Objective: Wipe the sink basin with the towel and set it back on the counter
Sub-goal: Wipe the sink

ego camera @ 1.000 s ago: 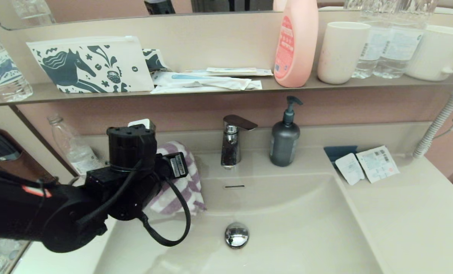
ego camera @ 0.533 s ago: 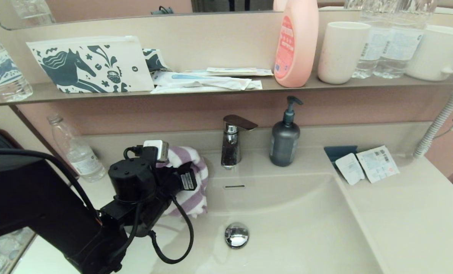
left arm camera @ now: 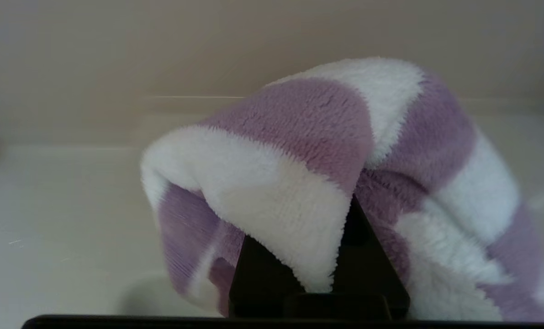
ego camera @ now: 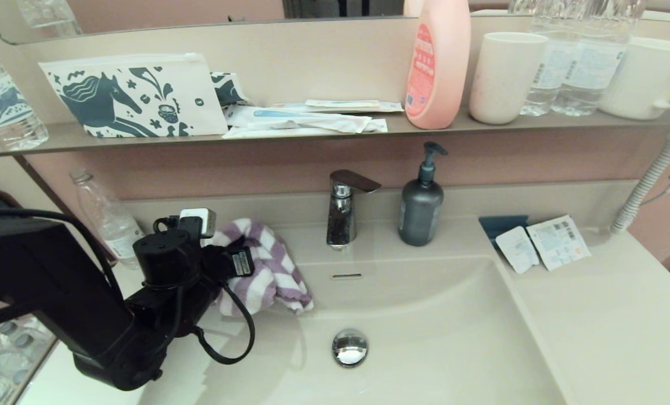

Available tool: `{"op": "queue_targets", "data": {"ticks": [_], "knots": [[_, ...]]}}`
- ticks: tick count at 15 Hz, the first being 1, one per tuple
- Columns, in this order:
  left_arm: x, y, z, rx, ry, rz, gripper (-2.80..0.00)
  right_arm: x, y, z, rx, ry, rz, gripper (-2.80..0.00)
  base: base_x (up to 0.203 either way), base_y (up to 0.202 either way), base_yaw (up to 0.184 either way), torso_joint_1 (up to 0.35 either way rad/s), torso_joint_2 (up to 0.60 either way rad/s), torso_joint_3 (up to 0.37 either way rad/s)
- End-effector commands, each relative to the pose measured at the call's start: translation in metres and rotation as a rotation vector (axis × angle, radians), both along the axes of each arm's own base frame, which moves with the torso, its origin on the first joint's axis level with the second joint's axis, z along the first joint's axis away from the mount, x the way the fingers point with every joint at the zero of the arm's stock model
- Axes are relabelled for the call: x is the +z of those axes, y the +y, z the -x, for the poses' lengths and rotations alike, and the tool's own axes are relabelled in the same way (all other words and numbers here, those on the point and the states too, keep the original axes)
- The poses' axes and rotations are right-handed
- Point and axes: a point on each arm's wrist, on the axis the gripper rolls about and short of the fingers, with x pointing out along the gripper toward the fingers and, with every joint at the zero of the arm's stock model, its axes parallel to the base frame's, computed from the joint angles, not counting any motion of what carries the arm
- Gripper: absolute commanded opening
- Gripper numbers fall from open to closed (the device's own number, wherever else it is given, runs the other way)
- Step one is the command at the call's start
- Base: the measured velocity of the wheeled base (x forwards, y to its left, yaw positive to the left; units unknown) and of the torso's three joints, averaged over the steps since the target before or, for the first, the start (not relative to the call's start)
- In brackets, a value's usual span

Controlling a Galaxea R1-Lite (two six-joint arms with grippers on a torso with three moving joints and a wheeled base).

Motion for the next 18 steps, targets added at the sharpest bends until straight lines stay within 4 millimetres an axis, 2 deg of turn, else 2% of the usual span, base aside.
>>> {"op": "queue_targets", "data": {"ticks": [1, 3, 6, 8, 14, 16, 18], "knots": [[0.006, 0.014, -0.006, 0.040, -0.002, 0.002, -2.80, 0.000, 0.000, 0.000, 0.001, 0.001, 0.000, -2.80, 0.000, 0.000, 0.000, 0.000, 0.00, 0.000], [0.003, 0.002, -0.005, 0.005, 0.010, 0.001, -2.80, 0.000, 0.000, 0.000, 0.001, 0.000, 0.000, -2.80, 0.000, 0.000, 0.000, 0.000, 0.00, 0.000], [-0.025, -0.038, -0.007, -0.026, 0.062, 0.000, -2.80, 0.000, 0.000, 0.000, 0.001, 0.000, 0.000, -2.80, 0.000, 0.000, 0.000, 0.000, 0.00, 0.000], [-0.026, -0.065, -0.011, -0.047, 0.041, 0.015, -2.80, 0.000, 0.000, 0.000, 0.001, 0.001, 0.000, -2.80, 0.000, 0.000, 0.000, 0.000, 0.00, 0.000], [-0.018, -0.121, -0.019, -0.118, 0.064, 0.028, -2.80, 0.000, 0.000, 0.000, 0.001, 0.001, 0.000, -2.80, 0.000, 0.000, 0.000, 0.000, 0.00, 0.000], [-0.021, -0.138, -0.021, -0.129, 0.074, 0.029, -2.80, 0.000, 0.000, 0.000, 0.001, 0.001, 0.000, -2.80, 0.000, 0.000, 0.000, 0.000, 0.00, 0.000], [-0.025, -0.144, -0.022, -0.133, 0.077, 0.026, -2.80, 0.000, 0.000, 0.000, 0.001, 0.001, 0.000, -2.80, 0.000, 0.000, 0.000, 0.000, 0.00, 0.000]]}}
